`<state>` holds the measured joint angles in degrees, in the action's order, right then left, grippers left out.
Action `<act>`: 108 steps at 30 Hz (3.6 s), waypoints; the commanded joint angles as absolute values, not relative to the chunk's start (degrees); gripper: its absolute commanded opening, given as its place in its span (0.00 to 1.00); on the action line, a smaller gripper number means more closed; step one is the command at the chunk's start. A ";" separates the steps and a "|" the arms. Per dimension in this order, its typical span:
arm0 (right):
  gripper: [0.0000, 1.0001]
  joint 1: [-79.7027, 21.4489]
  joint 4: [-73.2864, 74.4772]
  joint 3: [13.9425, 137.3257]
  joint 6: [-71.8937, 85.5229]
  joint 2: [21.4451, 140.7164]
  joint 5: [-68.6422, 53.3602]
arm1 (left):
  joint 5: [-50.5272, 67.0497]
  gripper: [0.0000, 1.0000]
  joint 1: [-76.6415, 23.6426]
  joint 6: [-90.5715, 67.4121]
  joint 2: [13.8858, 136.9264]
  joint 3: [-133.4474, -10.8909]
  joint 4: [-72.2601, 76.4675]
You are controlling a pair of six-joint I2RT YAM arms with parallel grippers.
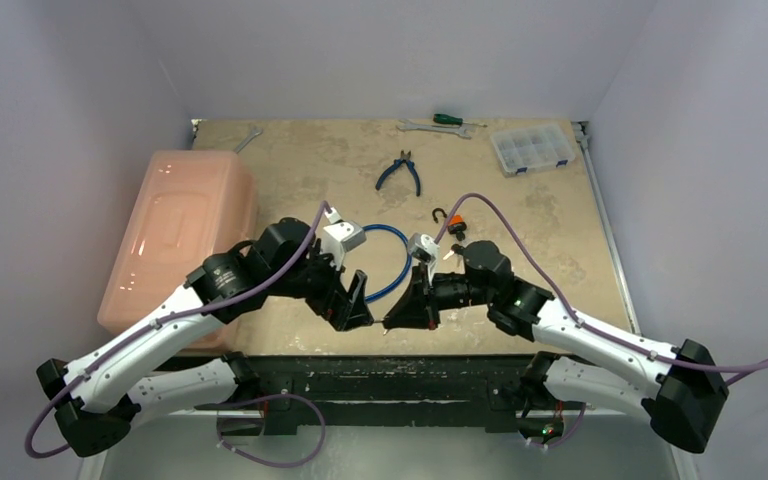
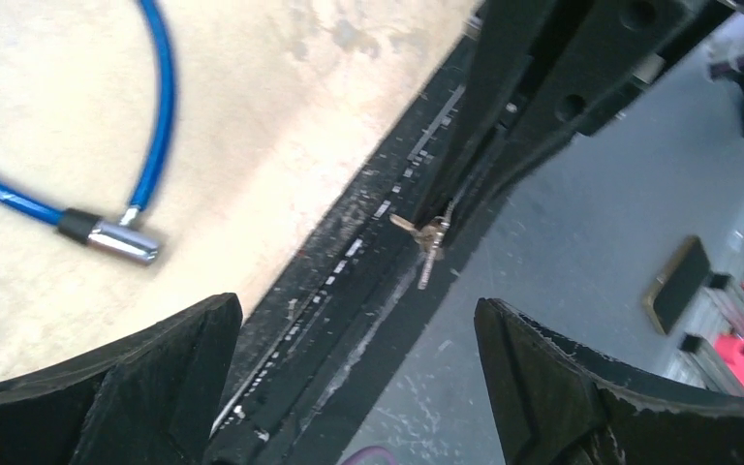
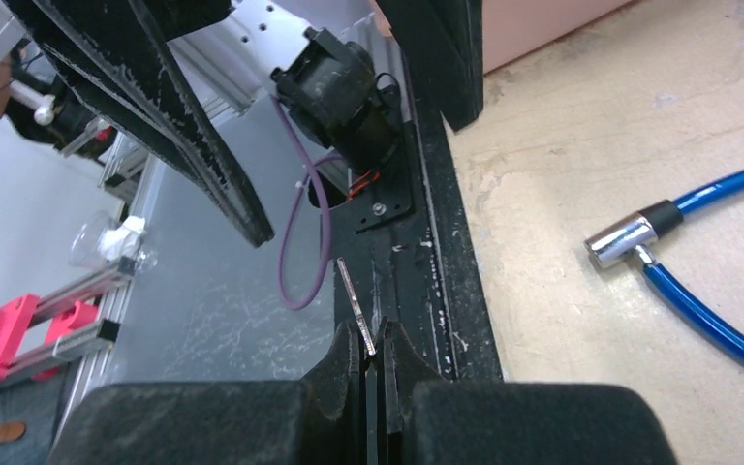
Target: Unlock with the key
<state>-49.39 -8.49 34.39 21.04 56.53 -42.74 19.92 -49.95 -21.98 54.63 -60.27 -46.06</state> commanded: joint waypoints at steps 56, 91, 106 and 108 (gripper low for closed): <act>0.00 -49.39 -10.59 20.79 35.86 41.93 -19.39 | -9.99 0.11 -42.04 -47.55 93.95 -49.56 -26.42; 0.00 -49.39 7.26 18.50 59.85 36.50 7.21 | -1.90 0.24 -40.98 -73.41 91.24 -47.26 -16.77; 0.00 -49.39 10.84 22.50 57.92 38.02 11.11 | -10.47 0.88 -41.71 -56.14 77.17 -49.18 -22.52; 0.00 -49.39 11.25 22.42 57.88 37.73 11.78 | -10.30 0.87 -41.82 -52.05 76.10 -49.99 -23.37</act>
